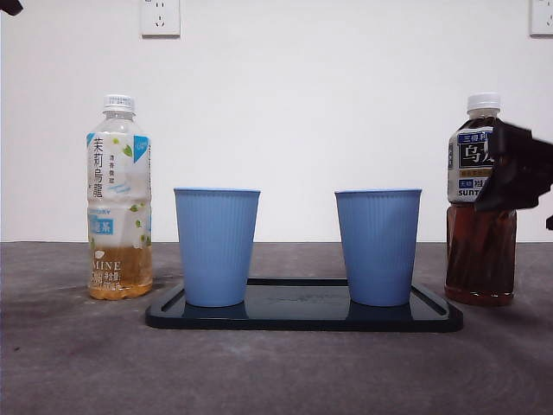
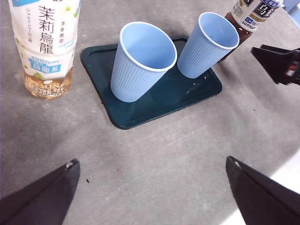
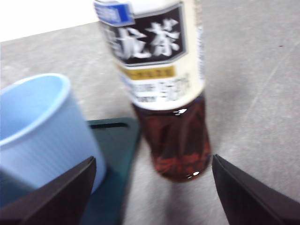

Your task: Pour the drink into the cup

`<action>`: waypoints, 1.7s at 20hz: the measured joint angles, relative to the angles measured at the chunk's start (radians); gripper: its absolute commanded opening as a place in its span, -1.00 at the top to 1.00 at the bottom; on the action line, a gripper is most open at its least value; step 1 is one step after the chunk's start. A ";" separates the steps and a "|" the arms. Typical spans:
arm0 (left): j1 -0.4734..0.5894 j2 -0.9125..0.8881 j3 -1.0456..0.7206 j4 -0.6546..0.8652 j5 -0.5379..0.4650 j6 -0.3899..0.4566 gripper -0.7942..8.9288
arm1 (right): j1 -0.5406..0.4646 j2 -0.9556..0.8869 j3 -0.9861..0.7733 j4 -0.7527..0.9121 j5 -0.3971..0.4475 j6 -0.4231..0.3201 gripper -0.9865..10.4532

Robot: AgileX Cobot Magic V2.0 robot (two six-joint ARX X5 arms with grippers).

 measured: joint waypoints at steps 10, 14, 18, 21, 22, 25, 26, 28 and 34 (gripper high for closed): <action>0.000 0.000 0.000 0.000 0.000 0.000 -0.19 | -0.064 0.366 0.005 0.445 -0.053 -0.054 0.14; 0.000 0.000 0.000 0.000 0.000 0.000 -0.19 | -0.070 0.459 0.049 0.514 -0.053 -0.088 0.14; 0.000 0.000 0.000 0.000 0.000 0.000 -0.19 | -0.071 0.532 0.097 0.568 -0.051 -0.117 0.14; 0.000 0.000 0.000 0.000 0.000 0.000 -0.19 | -0.073 0.576 0.128 0.574 -0.048 -0.126 0.14; 0.000 0.000 0.000 0.000 0.000 0.000 -0.19 | -0.073 0.589 0.138 0.576 -0.048 -0.134 0.14; 0.000 0.000 0.000 0.000 0.000 0.000 -0.19 | -0.079 0.617 0.159 0.615 -0.043 -0.143 0.17; 0.000 0.000 0.000 0.000 0.000 0.000 -0.19 | -0.082 0.625 0.163 0.619 -0.036 -0.143 0.26; 0.000 0.000 0.000 0.000 0.000 0.000 -0.19 | -0.084 0.631 0.163 0.619 -0.029 -0.147 0.36; 0.000 0.000 0.000 0.000 0.000 0.000 -0.19 | -0.084 0.631 0.163 0.624 -0.026 -0.174 0.48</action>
